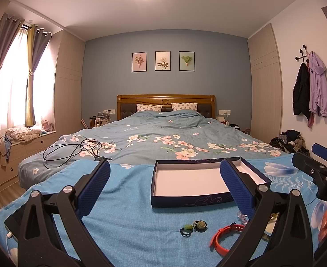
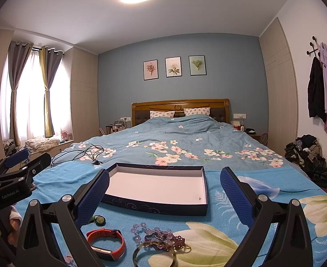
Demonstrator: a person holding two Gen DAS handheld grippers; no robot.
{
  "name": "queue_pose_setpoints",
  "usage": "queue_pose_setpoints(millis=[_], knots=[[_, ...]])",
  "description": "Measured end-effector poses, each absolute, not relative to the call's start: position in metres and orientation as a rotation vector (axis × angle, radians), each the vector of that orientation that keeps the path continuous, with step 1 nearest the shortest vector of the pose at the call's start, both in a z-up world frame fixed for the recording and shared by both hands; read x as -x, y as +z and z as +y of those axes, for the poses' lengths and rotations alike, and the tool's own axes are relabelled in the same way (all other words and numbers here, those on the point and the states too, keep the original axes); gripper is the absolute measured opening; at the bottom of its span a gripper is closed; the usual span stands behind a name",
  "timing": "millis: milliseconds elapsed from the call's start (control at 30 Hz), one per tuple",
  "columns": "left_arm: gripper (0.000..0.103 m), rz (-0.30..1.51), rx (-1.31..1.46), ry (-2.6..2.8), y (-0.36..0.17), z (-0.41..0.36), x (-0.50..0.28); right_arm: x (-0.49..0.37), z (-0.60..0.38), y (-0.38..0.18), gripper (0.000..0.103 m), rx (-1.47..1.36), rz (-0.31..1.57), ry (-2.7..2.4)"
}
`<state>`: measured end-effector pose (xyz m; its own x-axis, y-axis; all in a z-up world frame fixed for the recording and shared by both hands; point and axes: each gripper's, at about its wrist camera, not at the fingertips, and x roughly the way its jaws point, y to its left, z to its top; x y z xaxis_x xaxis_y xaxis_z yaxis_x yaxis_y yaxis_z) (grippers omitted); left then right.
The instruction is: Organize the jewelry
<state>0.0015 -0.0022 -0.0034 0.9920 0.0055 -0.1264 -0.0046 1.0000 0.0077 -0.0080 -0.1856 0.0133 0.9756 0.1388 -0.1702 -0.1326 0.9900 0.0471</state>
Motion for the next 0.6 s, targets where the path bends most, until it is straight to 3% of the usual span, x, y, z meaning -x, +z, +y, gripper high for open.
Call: queue_pose_setpoints(millis=[600], knots=[[0.097,0.128,-0.009,0.005,-0.0026,-0.0032,-0.0007,0.0072,-0.1861,0.0135,0.096,-0.037,0.179,0.14]])
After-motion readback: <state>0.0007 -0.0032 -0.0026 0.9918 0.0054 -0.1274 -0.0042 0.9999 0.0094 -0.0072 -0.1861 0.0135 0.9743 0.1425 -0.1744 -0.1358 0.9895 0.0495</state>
